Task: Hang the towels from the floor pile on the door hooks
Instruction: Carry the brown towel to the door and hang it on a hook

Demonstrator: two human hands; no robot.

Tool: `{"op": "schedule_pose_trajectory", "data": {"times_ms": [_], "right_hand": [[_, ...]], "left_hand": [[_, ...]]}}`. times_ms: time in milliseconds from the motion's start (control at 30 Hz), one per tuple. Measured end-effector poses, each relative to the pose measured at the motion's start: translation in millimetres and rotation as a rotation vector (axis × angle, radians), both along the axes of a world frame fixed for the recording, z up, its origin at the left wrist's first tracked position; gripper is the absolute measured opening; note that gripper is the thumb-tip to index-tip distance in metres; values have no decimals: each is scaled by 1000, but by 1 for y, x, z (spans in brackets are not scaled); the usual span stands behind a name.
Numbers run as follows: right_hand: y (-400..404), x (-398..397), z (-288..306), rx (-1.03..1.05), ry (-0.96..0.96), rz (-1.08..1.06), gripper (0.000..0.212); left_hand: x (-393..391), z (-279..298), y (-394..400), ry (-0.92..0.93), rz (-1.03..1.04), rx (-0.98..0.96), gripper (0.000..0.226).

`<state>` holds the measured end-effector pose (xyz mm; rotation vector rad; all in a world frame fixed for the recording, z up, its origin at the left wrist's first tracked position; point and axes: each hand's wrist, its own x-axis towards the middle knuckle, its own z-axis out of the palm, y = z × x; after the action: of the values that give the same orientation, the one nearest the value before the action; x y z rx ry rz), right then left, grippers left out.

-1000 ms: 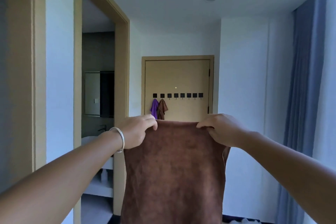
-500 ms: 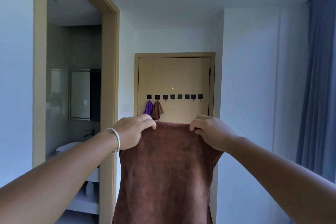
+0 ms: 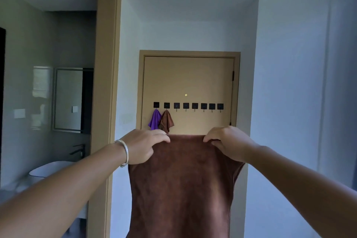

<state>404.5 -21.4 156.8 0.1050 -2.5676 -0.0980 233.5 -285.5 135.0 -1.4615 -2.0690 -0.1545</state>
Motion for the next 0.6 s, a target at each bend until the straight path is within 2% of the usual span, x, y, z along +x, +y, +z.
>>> {"op": "schedule_pose_trajectory", "data": {"times_ms": [334, 601], "right_hand": [[62, -143, -3, 11, 3, -59, 33], [143, -266, -12, 41, 1, -38, 36]], "left_hand": [[-138, 6, 65, 6, 47, -44, 64], [-255, 3, 143, 49, 71, -112, 60]]}}
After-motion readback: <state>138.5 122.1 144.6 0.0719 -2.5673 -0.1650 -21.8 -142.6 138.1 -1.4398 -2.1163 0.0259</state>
